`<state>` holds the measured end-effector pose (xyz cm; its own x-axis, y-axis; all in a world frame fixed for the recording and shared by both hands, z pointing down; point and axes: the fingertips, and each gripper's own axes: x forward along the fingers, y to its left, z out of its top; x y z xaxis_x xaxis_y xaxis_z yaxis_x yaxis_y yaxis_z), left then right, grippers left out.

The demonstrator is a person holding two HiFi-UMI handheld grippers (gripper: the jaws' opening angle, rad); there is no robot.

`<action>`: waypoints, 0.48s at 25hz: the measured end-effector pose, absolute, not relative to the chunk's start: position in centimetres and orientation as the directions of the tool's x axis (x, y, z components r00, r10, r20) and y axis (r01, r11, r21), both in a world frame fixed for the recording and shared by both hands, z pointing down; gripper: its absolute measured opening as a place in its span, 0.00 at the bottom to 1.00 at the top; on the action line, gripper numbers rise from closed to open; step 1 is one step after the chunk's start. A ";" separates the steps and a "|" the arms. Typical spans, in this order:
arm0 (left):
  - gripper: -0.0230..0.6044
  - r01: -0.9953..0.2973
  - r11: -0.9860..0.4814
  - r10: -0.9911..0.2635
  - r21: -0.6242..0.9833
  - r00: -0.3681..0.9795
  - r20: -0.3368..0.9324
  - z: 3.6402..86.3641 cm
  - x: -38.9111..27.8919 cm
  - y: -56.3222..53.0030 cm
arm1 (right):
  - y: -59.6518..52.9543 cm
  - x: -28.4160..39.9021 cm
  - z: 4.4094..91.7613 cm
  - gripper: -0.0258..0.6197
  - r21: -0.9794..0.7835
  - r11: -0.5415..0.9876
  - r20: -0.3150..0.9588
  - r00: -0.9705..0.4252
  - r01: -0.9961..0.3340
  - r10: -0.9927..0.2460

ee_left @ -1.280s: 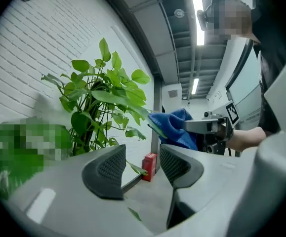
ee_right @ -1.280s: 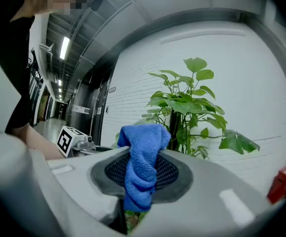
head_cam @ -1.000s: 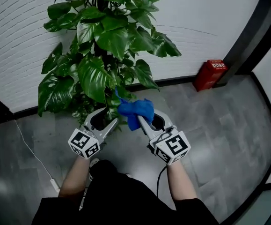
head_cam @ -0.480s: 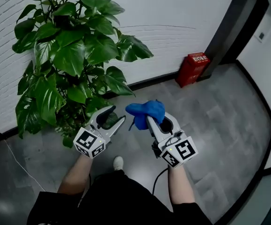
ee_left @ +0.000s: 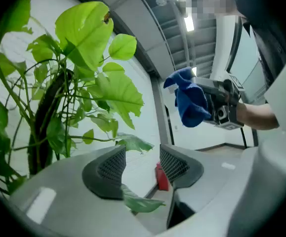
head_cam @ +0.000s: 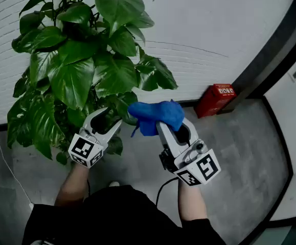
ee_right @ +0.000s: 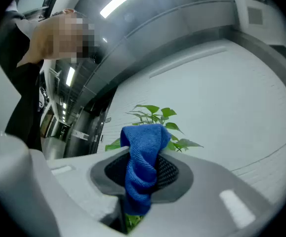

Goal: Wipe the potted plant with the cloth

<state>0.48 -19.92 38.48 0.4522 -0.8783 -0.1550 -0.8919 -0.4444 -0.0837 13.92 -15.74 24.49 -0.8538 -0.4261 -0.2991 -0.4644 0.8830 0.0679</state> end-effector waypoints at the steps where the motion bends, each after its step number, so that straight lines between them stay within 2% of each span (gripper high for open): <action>1: 0.39 -0.906 -0.408 -0.893 -0.110 0.421 -0.157 38.2 -0.2 -20.2 | -16.2 13.4 23.8 0.18 0.081 0.896 -0.312 -0.865 -0.436 -0.393; 8: 0.39 -0.960 -0.112 -0.977 -0.255 0.153 -0.149 36.0 -3.1 -19.0 | -19.6 9.6 20.6 0.18 0.170 0.968 -0.354 -0.928 -0.183 -0.114; 12: 0.36 -0.958 -0.008 -0.990 -0.287 0.048 -0.130 33.5 -2.0 -17.4 | -20.2 8.6 19.7 0.18 0.173 0.985 -0.352 -0.935 -0.015 0.048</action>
<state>-1.96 -17.36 33.46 0.0476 -0.9904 -0.1298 -0.9579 -0.0084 -0.2869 8.64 -20.25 19.73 -0.9349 0.0477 -0.3517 -0.0149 0.9848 0.1731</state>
